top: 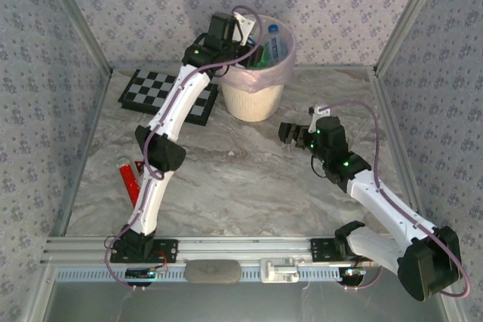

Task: Put the plastic bottles in the bin

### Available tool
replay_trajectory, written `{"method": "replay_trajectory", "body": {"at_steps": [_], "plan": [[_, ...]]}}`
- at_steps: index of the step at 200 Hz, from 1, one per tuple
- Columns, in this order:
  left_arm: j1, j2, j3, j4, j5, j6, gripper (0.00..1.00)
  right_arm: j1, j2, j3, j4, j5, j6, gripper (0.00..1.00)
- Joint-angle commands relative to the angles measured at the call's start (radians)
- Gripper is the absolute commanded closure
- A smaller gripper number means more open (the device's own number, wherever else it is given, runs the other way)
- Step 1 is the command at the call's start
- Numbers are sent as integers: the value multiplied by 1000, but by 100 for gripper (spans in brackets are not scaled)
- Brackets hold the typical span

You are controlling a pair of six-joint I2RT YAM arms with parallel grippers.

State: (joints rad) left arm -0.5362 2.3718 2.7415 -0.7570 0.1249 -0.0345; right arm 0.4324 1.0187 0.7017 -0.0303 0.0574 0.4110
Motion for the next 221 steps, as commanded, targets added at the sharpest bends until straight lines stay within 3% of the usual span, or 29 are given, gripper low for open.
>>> {"method": "replay_trajectory", "body": {"at_steps": [1, 61, 115, 146, 188, 221], "plan": [[6, 4, 24, 22, 30, -29, 39, -2, -20, -7, -18, 20, -4, 1], [5, -19, 23, 28, 41, -57, 18, -3, -35, -15, -23, 21, 7, 1], [4, -62, 20, 31, 58, -71, 10, -2, -37, -15, -20, 21, 10, 1], [1, -93, 18, 30, 67, -88, 1, -1, -36, -15, -21, 21, 12, 1], [-7, -174, -24, 41, 82, -100, 0, -2, -27, -24, -12, 26, 12, 1], [-9, -309, -191, 119, 88, -109, 0, -3, -10, -28, -6, 29, 7, 1]]}}
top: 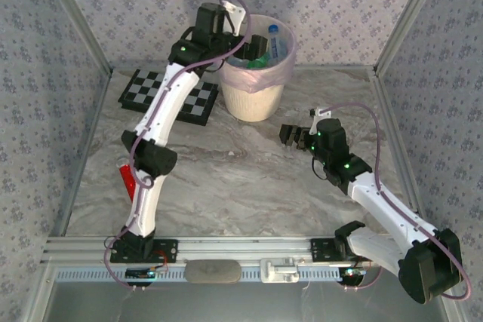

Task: Put the plastic bottles in the bin

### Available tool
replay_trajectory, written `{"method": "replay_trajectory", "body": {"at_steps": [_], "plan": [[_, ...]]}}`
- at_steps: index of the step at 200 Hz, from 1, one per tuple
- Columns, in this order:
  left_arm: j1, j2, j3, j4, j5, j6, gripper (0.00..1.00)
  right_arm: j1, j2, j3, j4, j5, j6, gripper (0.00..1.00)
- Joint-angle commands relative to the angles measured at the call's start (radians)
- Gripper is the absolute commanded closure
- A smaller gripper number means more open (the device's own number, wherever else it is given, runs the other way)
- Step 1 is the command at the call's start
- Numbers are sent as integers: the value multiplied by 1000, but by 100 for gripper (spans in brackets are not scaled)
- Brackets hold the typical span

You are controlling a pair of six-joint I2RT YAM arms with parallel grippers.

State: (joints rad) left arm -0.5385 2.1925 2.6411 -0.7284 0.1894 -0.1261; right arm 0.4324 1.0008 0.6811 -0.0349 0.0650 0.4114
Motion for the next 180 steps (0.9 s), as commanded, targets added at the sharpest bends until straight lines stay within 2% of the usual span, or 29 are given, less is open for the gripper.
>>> {"method": "replay_trajectory", "body": {"at_steps": [1, 36, 67, 87, 124, 180], "plan": [[-7, -135, -98, 94, 24, -17, 0, -4, 9, -8, -2, 21, 6, 1], [-6, -383, -483, 321, -21, -12, 0, -10, 44, -5, 9, 25, 7, 1], [3, -637, -893, 571, -155, -10, 0, -23, 88, 12, 10, 23, 6, 1], [23, -784, -1111, 668, -248, -25, 0, -36, 125, 35, 10, 18, -1, 1], [102, -990, -1427, 712, -404, -101, 0, -66, 187, 90, -39, 68, -49, 1], [261, -1186, -1786, 602, -600, -213, 0, -139, 214, 107, -99, 244, -202, 1]]}}
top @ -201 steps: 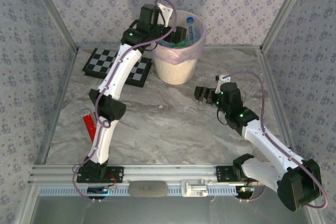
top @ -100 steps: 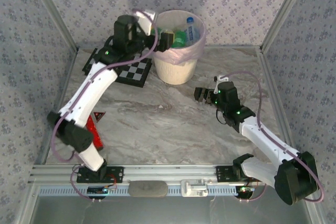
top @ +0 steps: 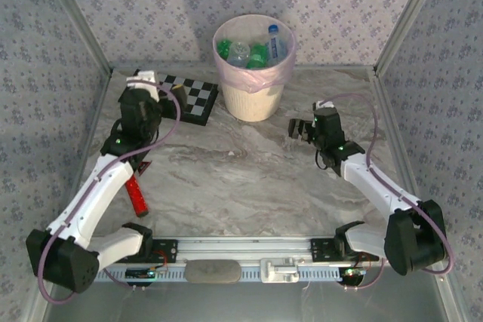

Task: Put the plastic bottles in the bin

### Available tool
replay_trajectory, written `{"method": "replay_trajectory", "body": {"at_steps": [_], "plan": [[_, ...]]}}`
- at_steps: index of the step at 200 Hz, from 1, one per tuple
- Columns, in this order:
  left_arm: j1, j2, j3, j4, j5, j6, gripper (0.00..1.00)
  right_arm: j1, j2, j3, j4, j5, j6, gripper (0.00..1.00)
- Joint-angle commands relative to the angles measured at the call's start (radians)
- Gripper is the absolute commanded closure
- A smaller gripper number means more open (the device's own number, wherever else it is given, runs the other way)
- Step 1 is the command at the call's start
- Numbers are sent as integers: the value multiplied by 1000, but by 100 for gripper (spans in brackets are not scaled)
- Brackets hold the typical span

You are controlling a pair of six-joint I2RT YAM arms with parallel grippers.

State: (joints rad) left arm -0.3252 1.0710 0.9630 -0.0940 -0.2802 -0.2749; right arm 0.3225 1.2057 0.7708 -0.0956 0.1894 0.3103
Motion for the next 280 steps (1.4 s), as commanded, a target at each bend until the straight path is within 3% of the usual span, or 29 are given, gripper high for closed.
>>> {"method": "replay_trajectory", "body": {"at_steps": [1, 37, 73, 137, 146, 238, 280], "plan": [[50, -67, -113, -35, -132, -65, 0, -32, 9, 16, -38, 124, -103, 1], [125, -122, -295, -4, -170, -67, 0, -139, 37, -50, 42, 179, -138, 1], [132, -106, -456, 221, -292, -25, 0, -243, 96, -115, 169, 150, -114, 1], [140, 45, -458, 274, -363, 35, 0, -280, 247, -191, 433, 145, -148, 1], [141, 65, -458, 286, -368, 42, 0, -277, 250, -172, 396, 127, -124, 1], [152, 354, -436, 539, -375, 181, 0, -274, 253, -186, 454, 127, -146, 1], [156, 407, -441, 689, -224, 300, 0, -270, 218, -237, 519, 196, -163, 1]]}}
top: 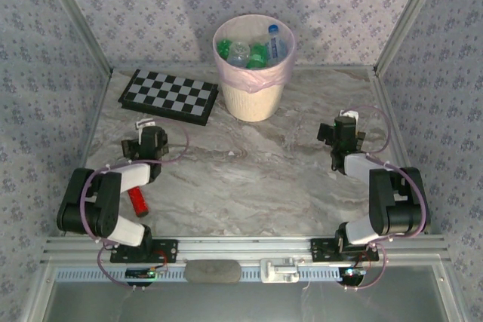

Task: Put the plastic bottles in the bin

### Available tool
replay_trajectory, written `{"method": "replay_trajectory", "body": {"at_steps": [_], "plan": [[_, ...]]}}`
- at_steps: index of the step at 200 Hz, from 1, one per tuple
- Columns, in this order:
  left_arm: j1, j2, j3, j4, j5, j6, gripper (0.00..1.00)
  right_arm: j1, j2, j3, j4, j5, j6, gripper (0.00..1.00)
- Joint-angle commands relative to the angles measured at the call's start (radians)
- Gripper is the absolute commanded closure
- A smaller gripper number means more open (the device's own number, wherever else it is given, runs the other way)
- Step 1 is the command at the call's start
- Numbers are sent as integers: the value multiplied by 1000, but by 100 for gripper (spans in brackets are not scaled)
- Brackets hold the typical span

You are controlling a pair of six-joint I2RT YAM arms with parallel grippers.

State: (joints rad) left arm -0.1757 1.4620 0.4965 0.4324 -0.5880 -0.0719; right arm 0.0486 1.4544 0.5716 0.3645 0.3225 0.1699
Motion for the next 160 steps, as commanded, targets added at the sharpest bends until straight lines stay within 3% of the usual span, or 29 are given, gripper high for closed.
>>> {"method": "replay_trajectory", "body": {"at_steps": [1, 16, 43, 93, 106, 117, 128, 139, 151, 160], "plan": [[7, 17, 23, 169, 87, 100, 0, 4, -31, -39, 60, 66, -23, 1], [10, 58, -33, 337, 102, 134, 0, 1, -32, -47, 76, 93, -31, 1], [31, 37, -35, 296, 138, 102, 0, -2, -20, -50, 119, 100, -66, 1], [146, 38, -29, 261, 319, 13, 1, 25, -40, -62, 112, 34, -86, 1], [147, 48, -87, 366, 326, 13, 1, 38, -44, -63, 104, 20, -82, 1], [144, 104, -151, 573, 319, 30, 0, 47, -45, -62, 99, 12, -82, 1], [141, 52, -132, 441, 337, 22, 0, 55, -44, -60, 96, -3, -77, 1], [138, 93, -122, 495, 339, 45, 0, 66, -43, -61, 99, -5, -86, 1], [141, 65, -101, 402, 348, 32, 0, 75, -39, -57, 100, 1, -94, 1], [141, 82, -112, 458, 348, 37, 0, 75, -33, -50, 92, -4, -98, 1]]}}
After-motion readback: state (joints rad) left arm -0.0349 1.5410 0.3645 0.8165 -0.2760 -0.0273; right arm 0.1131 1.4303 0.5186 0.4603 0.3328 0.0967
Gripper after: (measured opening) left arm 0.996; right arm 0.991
